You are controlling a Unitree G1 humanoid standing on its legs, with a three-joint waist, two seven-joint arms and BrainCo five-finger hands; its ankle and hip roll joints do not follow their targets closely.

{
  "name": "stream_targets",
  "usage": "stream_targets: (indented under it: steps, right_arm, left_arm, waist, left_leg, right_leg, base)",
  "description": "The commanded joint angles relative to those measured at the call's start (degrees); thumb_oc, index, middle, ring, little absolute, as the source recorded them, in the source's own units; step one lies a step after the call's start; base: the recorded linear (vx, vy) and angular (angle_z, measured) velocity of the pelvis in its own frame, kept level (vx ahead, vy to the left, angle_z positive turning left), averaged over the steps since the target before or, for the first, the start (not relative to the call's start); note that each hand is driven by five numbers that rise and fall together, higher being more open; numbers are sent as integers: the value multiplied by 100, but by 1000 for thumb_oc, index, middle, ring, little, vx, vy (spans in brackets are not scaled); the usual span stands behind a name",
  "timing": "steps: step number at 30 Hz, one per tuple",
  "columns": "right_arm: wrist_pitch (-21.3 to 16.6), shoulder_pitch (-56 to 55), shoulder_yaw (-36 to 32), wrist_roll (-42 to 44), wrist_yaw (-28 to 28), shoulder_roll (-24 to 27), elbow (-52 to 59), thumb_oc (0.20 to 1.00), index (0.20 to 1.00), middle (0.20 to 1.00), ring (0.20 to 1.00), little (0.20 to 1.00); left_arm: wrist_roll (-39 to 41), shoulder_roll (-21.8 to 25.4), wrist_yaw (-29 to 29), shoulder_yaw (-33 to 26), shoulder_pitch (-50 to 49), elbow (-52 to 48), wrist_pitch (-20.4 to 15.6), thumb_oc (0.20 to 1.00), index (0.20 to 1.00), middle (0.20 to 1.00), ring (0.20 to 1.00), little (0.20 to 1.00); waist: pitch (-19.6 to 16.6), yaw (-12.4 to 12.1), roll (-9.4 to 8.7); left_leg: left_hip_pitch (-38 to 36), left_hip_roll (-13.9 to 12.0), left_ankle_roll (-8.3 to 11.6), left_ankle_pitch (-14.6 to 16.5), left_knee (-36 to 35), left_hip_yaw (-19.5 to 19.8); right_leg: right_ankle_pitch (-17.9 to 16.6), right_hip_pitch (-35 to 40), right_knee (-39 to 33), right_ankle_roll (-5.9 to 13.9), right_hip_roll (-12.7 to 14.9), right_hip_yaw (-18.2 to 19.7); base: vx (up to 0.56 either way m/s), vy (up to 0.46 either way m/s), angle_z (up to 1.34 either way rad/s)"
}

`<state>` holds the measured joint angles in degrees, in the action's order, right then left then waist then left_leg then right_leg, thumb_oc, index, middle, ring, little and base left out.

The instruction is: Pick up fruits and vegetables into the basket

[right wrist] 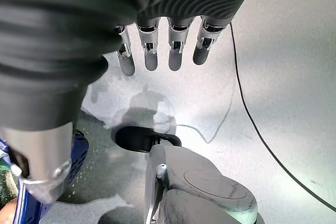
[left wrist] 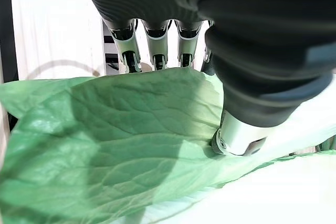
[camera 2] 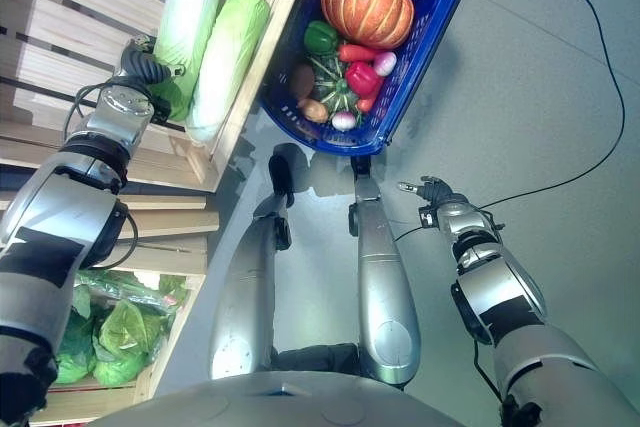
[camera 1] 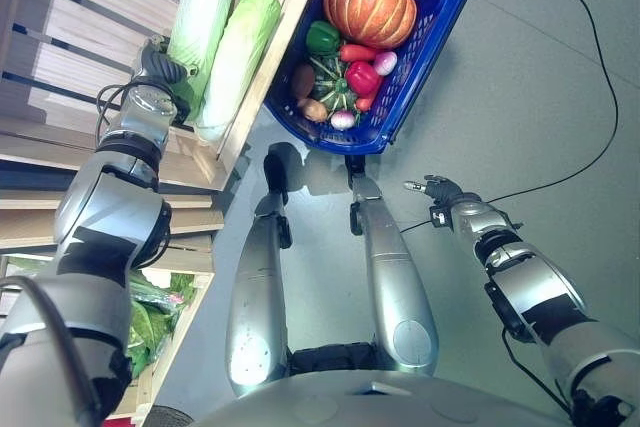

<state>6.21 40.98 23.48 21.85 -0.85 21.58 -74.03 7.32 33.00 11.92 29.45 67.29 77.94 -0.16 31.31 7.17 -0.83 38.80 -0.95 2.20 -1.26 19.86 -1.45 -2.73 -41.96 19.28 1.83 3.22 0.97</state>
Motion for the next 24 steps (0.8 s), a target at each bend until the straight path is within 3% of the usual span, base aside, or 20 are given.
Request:
stream_targets:
  steps: [1,9,10,11,12,24]
  right_arm:
    - [82,-236,206,103,-3,137,-34,1000,1000,1000,1000,1000]
    - [107,-211,228,127,6,143,-45,1000,1000,1000,1000,1000]
    - [103,-201,232,129,6,138,-58,1000,1000,1000,1000,1000]
    - [98,-198,232,127,6,135,-64,1000,1000,1000,1000,1000]
    - [102,-192,240,129,10,133,-66,1000,1000,1000,1000,1000]
    - [108,-178,293,217,-54,13,-69,1000,1000,1000,1000,1000]
  left_arm:
    - [87,-313,-359,-126,-398,306,149,200,200,200,200,200]
    - [100,-364,-220,-138,-441,310,96,200,200,200,200,200]
    - [114,-370,-93,-151,-441,314,21,589,589,589,589,589]
    - [119,-370,-71,-158,-437,315,13,589,589,589,589,589]
    - [95,-374,-5,-183,-417,320,12,1000,1000,1000,1000,1000]
    - [-371,-524,307,-96,-413,340,-10,1000,1000,1000,1000,1000]
  waist:
    - [-152,-58,-113]
    - [-152,-63,-117]
    - [-152,-64,-118]
    - [-152,-64,-119]
    - [-152,-64,-127]
    - [-152,-84,-189]
  left_leg:
    - [285,63,148,-51,-12,-39]
    - [345,76,145,-50,14,-35]
    - [351,78,143,-51,15,-34]
    - [352,80,142,-52,14,-34]
    - [355,83,139,-48,20,-34]
    - [309,78,148,-53,-25,-23]
  right_leg:
    - [308,-90,329,136,-185,-234]
    - [300,-148,348,138,-188,-239]
    - [299,-156,354,137,-193,-237]
    - [298,-159,356,137,-196,-235]
    - [301,-166,365,139,-200,-234]
    - [281,-122,323,151,-211,-244]
  base:
    - [0,0,0]
    - [0,0,0]
    - [0,0,0]
    - [0,0,0]
    - [0,0,0]
    - [0,0,0]
